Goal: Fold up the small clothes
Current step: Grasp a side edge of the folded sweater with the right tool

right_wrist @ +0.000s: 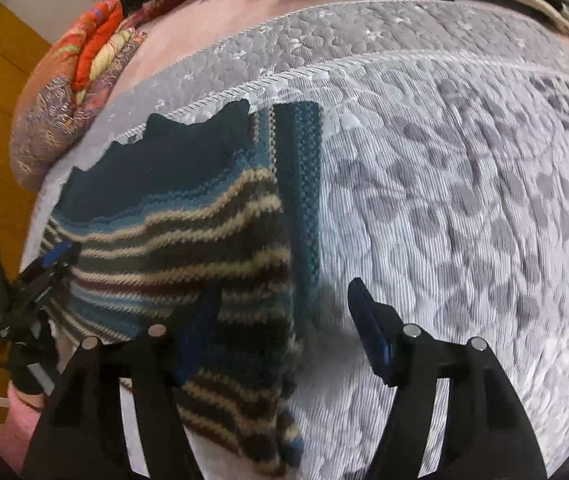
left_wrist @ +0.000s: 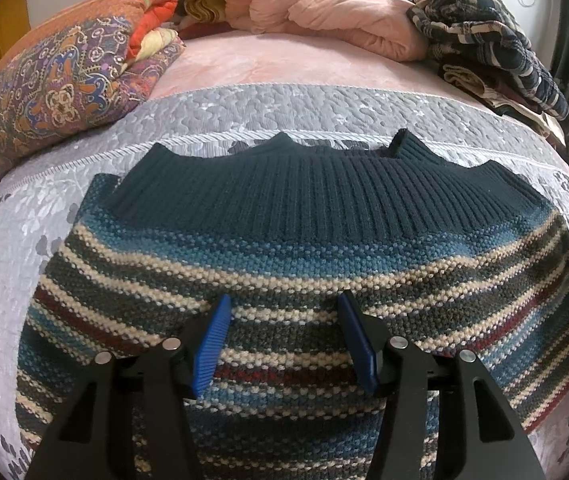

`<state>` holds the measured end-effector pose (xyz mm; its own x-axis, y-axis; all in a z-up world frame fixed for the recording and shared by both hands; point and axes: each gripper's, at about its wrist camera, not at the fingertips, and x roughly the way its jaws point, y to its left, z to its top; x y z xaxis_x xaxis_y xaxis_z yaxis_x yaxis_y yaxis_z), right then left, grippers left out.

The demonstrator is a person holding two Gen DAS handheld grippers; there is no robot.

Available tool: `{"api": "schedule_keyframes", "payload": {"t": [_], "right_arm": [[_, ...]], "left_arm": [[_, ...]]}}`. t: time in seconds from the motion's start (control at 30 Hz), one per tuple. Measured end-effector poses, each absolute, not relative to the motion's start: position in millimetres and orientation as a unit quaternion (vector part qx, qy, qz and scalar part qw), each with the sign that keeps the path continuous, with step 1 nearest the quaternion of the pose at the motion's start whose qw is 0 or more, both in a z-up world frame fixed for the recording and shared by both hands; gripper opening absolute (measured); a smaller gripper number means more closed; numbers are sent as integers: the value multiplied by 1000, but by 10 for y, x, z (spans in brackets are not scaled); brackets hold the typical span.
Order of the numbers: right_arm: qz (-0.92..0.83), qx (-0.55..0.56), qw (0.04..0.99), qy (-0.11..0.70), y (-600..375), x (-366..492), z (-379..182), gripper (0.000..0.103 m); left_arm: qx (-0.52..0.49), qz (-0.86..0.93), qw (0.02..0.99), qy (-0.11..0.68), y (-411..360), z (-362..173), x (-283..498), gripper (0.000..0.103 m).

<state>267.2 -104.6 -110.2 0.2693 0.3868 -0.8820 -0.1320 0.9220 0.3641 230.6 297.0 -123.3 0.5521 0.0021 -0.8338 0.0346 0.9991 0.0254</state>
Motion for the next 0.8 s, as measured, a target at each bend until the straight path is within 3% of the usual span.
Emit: {"api": "schedule_keyframes", "payload": {"t": [0.3,0.47,0.6,0.8], "right_arm": [[184,131,765,603,-1080,2606,-1289,65],[174,72,763,619,-879,2688,-1265,64],[171,15,754,634,-622,2745,-1216,52],[163,-17,751,640,-459,2789,-1282,50]], "left_arm": [[20,-11,881,472,2981,-1236,2311,57],[20,-11,881,473,2972,-1237,2307,57],[22,-10,881,472,2961,-1249,2307,58],[20,-10,880,474,2950,-1255,2314,59]]}}
